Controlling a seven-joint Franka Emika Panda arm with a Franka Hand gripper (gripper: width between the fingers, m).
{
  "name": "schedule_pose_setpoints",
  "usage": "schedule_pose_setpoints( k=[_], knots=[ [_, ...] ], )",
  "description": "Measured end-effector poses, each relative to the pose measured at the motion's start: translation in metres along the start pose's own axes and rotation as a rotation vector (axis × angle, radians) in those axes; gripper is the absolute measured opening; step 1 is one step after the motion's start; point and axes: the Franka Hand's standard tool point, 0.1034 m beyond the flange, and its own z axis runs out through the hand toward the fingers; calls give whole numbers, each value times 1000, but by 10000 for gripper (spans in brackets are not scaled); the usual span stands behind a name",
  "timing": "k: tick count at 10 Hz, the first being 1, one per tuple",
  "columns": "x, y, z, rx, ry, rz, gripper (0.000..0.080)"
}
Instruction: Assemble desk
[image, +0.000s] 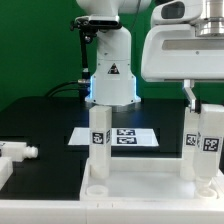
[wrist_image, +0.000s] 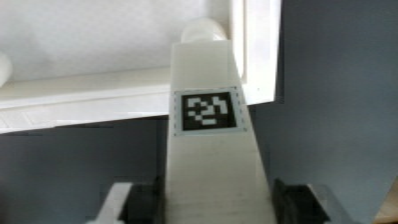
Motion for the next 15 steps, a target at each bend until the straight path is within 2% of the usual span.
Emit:
schedule_pose_setpoints(
  k=[1,3,7,10,13,14,15],
  knots=[
    [1,1,3,-4,-1,0,284],
    [5,-6,6,0,14,-7,284],
    [-4,-9,17,-7,8,-16,284],
    [-3,-7,18,6,67,-18,284],
    [-2,-4,18,9,78,-15,284],
    [-3,-4,18,8,77,-15,316],
    [-3,-4,18,7,73,-15,493]
  ],
)
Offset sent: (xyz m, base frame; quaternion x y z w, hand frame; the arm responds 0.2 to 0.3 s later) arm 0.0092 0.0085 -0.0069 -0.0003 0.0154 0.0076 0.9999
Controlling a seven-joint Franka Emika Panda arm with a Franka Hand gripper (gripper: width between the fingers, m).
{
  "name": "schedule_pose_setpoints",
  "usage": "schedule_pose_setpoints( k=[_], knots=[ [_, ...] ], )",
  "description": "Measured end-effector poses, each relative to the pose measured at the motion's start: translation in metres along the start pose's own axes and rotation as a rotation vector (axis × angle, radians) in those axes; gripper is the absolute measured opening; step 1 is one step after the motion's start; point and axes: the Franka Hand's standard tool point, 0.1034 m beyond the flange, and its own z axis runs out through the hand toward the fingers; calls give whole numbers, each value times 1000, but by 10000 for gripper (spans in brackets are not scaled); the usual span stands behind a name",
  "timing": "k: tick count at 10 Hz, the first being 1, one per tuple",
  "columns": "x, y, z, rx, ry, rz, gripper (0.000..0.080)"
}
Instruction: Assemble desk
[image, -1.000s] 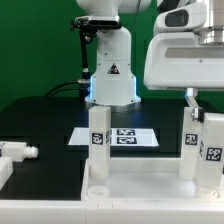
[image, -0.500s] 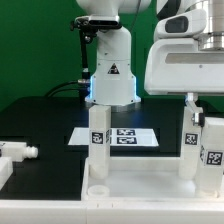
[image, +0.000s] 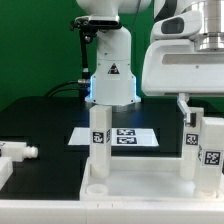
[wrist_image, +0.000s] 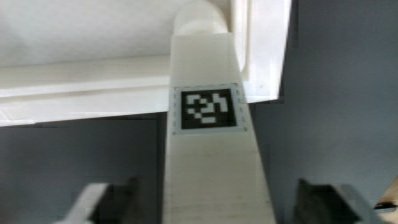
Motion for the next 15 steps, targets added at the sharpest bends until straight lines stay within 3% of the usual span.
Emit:
schedule_pose_setpoints(
  k=[1,2,3,4,7,9,10,12,14,15],
  knots=[
    [0,2,1,-7,-29,5,493],
    [9,1,0,-8,-38,24,615],
    [13,-1,2,-10,-54,33,639],
    [7,1,5,-29,-161,60,639],
    [9,8,5,-41,-312,97,648],
    [6,5,4,-41,-368,138,648],
    [5,2,6,-29,-345,162,648],
    [5,3,6,-36,-346,194,635],
    [4,3,6,-64,-343,354,280],
    [4,3,7,-77,-342,427,284]
  ],
)
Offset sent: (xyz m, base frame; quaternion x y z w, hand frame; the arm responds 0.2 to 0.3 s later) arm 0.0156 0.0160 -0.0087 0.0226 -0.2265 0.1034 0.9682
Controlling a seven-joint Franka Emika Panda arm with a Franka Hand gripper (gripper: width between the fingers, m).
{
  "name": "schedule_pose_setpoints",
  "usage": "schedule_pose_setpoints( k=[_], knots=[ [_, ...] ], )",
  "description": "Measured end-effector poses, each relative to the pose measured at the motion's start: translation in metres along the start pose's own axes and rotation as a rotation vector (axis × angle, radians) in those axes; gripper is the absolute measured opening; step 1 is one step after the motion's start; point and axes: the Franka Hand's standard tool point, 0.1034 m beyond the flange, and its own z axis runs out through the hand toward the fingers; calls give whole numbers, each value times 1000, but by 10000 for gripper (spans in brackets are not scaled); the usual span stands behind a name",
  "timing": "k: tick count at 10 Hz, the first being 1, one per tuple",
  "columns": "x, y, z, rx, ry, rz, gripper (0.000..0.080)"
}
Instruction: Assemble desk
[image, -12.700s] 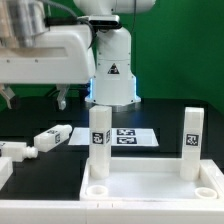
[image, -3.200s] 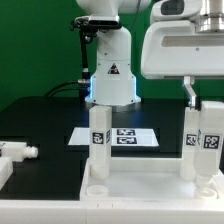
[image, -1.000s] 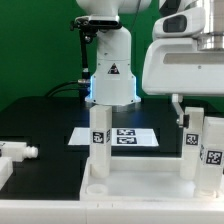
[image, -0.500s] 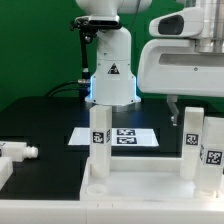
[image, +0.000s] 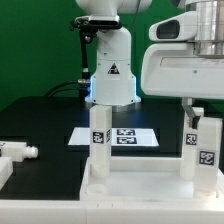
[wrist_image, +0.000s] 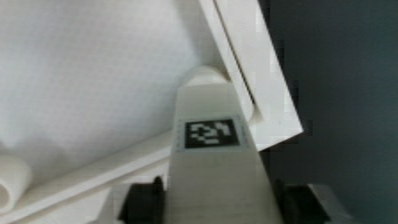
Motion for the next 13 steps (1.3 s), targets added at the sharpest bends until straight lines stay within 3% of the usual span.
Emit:
schedule_pose_setpoints(
  k=[5,6,10,12,13],
  knots=[
    [3,-2,1,8,-4,641,284],
    [5,1,2,26,-29,830,284],
    [4,-2,2,30,-45,1130,284],
    [4,-9,3,62,-67,1467,285],
    [1,-19,4,89,-72,1461,285]
  ],
)
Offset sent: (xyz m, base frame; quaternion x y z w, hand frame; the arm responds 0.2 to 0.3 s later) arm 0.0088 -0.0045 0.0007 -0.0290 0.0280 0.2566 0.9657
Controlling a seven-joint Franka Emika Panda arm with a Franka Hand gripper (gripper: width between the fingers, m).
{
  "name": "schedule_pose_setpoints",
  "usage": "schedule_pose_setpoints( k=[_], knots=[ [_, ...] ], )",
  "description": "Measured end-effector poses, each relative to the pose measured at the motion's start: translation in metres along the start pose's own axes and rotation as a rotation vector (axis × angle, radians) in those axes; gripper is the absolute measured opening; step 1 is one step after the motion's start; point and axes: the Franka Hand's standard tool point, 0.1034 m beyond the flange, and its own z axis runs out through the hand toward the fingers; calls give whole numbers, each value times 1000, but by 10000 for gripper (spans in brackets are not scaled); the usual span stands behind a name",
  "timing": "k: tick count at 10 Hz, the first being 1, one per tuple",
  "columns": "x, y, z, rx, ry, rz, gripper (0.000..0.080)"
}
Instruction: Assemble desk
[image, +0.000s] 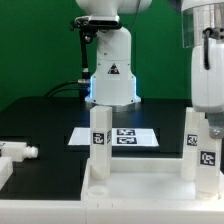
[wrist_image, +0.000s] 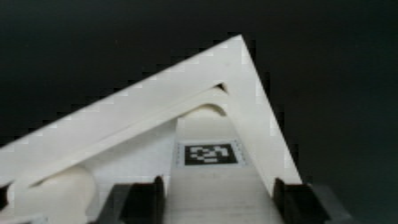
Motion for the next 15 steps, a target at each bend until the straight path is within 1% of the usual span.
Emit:
schedule_pose_setpoints(
  k=[1,3,4,5,6,7,9,10,11,12,13,15],
  knots=[
    [-4,2,1,4,-5,-46,285],
    [-3,3,2,-1,0,-140,286],
    [-3,3,2,-5,3,-283,495],
    [-1,-1,0,-3,3,-515,495],
    [1,-2,0,-4,3,-628,616],
    [1,-1,0,-4,3,-664,639],
    [1,-2,0,-3,4,-800,648],
    [3,-3,0,-7,9,-927,648],
    [6,-8,-2,-19,30,-1106,649],
    [6,-11,1,-16,55,-1252,649],
    [6,-11,4,-11,59,-1286,649],
    [6,-11,3,-10,59,-1249,636]
  ],
)
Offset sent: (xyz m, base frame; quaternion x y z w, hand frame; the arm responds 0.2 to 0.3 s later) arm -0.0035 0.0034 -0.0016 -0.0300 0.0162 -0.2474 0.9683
